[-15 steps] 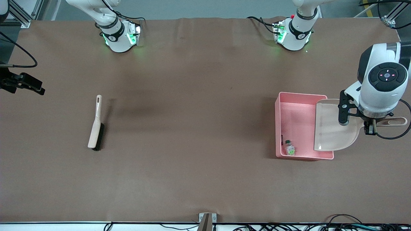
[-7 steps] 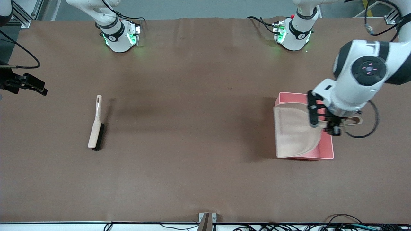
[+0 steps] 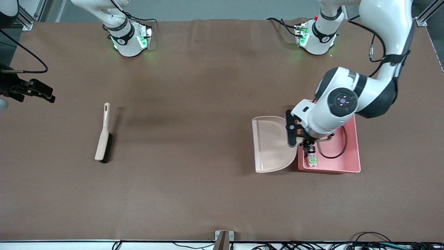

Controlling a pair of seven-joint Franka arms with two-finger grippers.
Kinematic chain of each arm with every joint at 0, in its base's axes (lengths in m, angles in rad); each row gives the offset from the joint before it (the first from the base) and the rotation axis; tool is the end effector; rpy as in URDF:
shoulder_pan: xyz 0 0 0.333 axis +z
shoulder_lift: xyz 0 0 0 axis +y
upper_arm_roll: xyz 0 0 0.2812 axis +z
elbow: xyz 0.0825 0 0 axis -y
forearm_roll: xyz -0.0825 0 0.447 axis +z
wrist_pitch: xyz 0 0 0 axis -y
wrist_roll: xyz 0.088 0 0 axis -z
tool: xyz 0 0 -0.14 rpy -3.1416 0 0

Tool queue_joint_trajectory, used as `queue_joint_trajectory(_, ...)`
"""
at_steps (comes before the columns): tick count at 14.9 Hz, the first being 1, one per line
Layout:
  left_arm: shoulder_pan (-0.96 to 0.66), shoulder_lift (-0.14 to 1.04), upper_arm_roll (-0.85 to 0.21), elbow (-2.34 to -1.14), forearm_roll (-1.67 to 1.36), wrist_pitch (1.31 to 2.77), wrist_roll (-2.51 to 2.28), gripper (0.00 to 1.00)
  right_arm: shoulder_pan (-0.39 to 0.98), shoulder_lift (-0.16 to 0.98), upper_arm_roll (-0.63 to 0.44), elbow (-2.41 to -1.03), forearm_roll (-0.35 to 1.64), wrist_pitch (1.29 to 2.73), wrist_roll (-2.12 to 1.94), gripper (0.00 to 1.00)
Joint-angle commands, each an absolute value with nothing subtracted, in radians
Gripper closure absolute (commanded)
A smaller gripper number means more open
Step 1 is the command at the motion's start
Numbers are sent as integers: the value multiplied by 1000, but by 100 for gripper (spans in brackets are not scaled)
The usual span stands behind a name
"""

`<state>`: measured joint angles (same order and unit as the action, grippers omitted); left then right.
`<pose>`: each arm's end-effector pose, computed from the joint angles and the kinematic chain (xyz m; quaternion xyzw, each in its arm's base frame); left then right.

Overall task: Clean e-waste and dump in bin
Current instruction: 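Move the dustpan with the left gripper back beside the bin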

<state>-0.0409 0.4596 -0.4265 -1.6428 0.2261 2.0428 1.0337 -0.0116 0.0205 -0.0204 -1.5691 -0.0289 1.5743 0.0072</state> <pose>0.6485 -0.2866 0.2730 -0.7081 0.7061 0.0088 0.0055 0.6221 -0.0239 0.5453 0.9997 -0.0194 -0.0078 0.0146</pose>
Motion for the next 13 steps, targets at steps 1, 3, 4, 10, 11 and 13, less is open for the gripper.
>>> queue_joint_trajectory(1, -71, 498, -434, -1640, 218, 2101, 1003, 99, -6, -8, -17, -1600, -52, 1588, 8, 0)
queue_joint_trajectory(3, -92, 505, -434, -1681, 224, 2150, 1003, 99, 3, -8, -17, -1600, -66, 1586, 9, 0)
queue_joint_trajectory(4, -98, 508, -434, -1696, 239, 2170, 1003, 99, 8, -8, -17, -1600, -71, 1586, 11, 0)
queue_joint_trajectory(10, -98, 512, -456, -1839, 348, 2351, 910, 99, 34, -8, -17, -1598, -86, 1585, 17, 0)
queue_joint_trajectory(11, -98, 514, -463, -1847, 392, 2353, 867, 99, 34, -8, -17, -1598, -86, 1585, 15, 0)
queue_joint_trajectory(13, -95, 512, -472, -1870, 419, 2367, 798, 99, 34, -8, -17, -1598, -86, 1585, 15, 0)
